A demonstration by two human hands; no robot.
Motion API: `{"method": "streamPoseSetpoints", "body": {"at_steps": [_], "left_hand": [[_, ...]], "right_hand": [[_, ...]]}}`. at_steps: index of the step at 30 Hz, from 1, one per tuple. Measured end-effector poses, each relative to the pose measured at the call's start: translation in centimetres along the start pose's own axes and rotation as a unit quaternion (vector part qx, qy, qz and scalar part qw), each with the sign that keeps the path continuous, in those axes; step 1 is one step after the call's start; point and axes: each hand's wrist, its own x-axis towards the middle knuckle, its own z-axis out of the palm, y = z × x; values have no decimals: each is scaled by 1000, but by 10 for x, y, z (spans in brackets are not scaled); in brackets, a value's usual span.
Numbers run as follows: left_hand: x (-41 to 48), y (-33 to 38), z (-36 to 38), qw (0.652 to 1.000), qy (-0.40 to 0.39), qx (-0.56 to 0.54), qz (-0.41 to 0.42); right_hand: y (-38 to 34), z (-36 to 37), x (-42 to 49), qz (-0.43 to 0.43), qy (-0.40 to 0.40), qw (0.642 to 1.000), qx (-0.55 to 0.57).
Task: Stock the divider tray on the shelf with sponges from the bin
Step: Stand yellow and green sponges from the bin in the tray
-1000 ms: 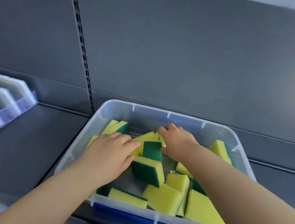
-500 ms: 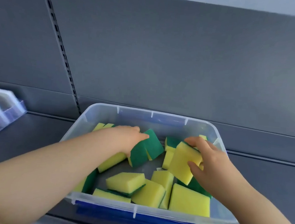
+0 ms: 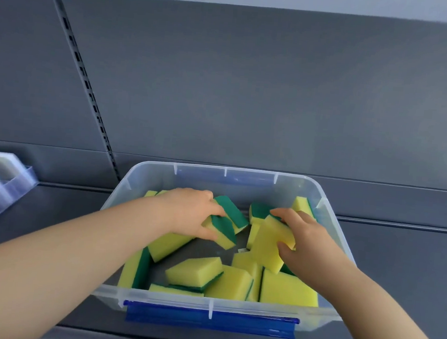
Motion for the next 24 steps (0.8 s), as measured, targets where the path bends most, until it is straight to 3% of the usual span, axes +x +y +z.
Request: {"method": "streamPoseSetpoints", "body": {"at_steps": [6, 12, 15, 18, 24], "left_hand": [[-1, 15, -3, 996, 81, -25, -7], [-3, 23, -6, 997, 73, 31, -8], [-8, 20, -8, 977, 201, 70, 17], [-21, 24, -15, 952, 303, 27, 23], [-69, 34, -28, 923, 375, -64, -52]], "right_hand": [[1, -1, -1, 10, -15, 1000, -17], [1, -1, -3, 7, 1, 1000, -6], [5, -3, -4, -7, 27, 999, 20], [8, -8, -7, -15, 72, 995, 67], [0, -8, -16, -48, 190, 975, 102]]}}
